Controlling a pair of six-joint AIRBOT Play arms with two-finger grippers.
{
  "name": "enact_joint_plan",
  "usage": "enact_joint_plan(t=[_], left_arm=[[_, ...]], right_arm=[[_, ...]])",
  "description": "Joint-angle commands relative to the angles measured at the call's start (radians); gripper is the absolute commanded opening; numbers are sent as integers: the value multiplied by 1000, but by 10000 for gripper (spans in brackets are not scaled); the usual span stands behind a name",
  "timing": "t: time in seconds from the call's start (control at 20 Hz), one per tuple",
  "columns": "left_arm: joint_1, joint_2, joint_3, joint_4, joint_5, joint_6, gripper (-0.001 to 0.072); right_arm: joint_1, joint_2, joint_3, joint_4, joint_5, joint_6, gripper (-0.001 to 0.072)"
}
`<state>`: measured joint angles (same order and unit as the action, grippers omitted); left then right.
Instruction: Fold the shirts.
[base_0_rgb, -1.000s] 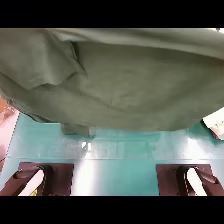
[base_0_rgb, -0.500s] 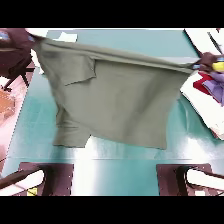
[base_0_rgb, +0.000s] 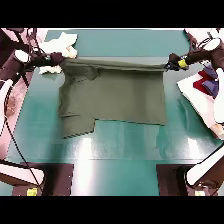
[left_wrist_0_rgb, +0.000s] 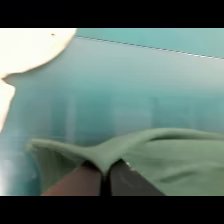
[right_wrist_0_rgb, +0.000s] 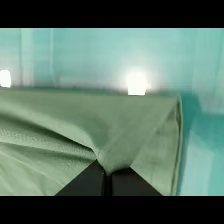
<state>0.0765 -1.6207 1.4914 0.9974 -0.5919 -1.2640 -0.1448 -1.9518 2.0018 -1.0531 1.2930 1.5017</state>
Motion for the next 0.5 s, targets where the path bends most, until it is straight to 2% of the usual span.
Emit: enact_joint_plan(t=[0.0,0.15,0.25,0.4,0.45], left_arm=[[24,-28,-13,109,-59,8,24],[51,-28,-69,203,-216,-13,24],[63,-28,-127,266,-281,-76,24],[70,-29,-189,254,-362,-97,26],[69,-29,-190,248,-372,-96,27]], right_arm=[[12,-13,-47,-70,130,-4,19],[27,43,-179,-156,172,-5,19],[17,67,-246,-153,131,-9,19],[6,69,-291,-149,105,-26,21],[6,69,-291,-128,83,-30,166]])
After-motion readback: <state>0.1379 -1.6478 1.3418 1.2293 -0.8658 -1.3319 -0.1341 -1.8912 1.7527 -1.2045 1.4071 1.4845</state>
